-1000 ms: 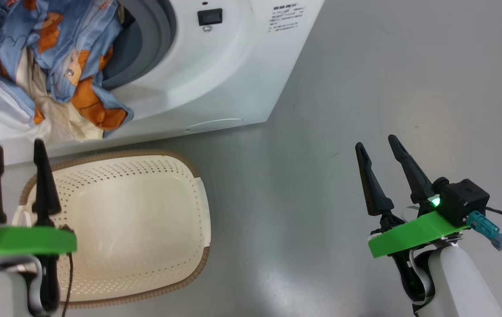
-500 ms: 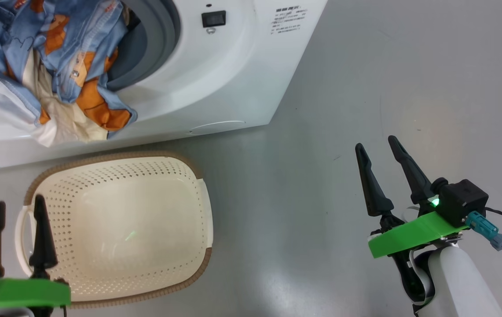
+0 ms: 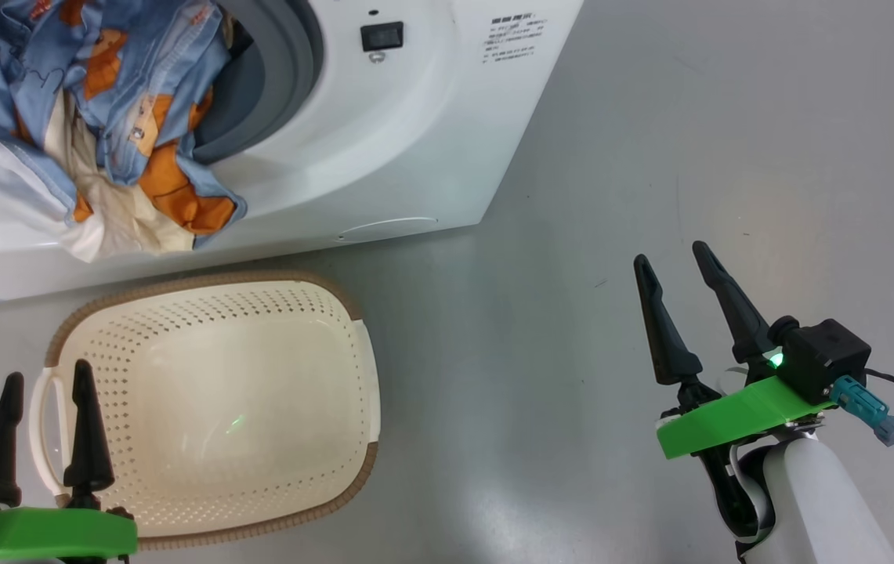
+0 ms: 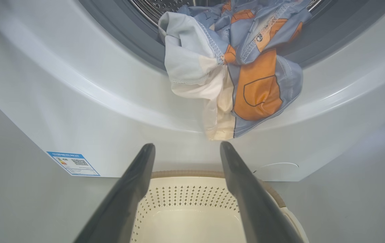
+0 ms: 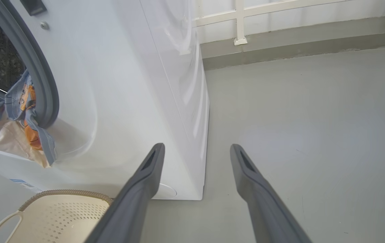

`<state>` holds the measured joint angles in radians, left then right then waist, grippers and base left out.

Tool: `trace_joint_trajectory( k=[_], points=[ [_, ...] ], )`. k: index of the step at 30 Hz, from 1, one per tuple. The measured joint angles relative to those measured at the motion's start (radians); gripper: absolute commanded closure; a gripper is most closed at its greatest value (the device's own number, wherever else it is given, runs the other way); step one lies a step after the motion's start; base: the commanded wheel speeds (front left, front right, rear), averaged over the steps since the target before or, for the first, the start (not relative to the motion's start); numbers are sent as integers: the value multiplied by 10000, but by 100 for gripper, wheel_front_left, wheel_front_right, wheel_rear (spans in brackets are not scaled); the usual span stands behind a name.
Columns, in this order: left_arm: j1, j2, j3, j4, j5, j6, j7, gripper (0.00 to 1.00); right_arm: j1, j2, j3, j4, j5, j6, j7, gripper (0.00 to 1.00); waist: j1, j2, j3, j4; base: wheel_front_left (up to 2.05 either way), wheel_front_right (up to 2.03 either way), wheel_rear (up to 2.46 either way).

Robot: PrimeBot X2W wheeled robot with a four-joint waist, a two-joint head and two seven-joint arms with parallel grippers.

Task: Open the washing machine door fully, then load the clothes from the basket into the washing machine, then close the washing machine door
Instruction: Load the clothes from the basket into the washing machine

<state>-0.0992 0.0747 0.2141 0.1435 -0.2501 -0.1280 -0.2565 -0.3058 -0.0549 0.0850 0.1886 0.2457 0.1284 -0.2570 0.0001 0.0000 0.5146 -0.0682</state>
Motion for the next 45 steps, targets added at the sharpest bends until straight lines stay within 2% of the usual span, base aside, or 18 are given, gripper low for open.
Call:
trace_joint_trajectory(
  k=[15,23,32,45],
  points=[
    [-80,-33,-86,19,-84,0,0,0,4,0,-12,27,2,0,0,0,-1,0,9,3,0,0,0],
    [-1048,100,-387,270,-360,0,0,0,2,0,23,65,21,0,0,0,0,0,-10,-99,0,0,0],
    [-2770,364,-1091,1168,-786,0,192,0,2,-2,56,107,38,0,0,0,-1,0,-23,-206,0,0,0],
    [-3897,537,-1152,2911,-1492,0,777,0,2,0,180,107,142,0,0,0,-1,0,155,-430,0,0,0]
  ],
)
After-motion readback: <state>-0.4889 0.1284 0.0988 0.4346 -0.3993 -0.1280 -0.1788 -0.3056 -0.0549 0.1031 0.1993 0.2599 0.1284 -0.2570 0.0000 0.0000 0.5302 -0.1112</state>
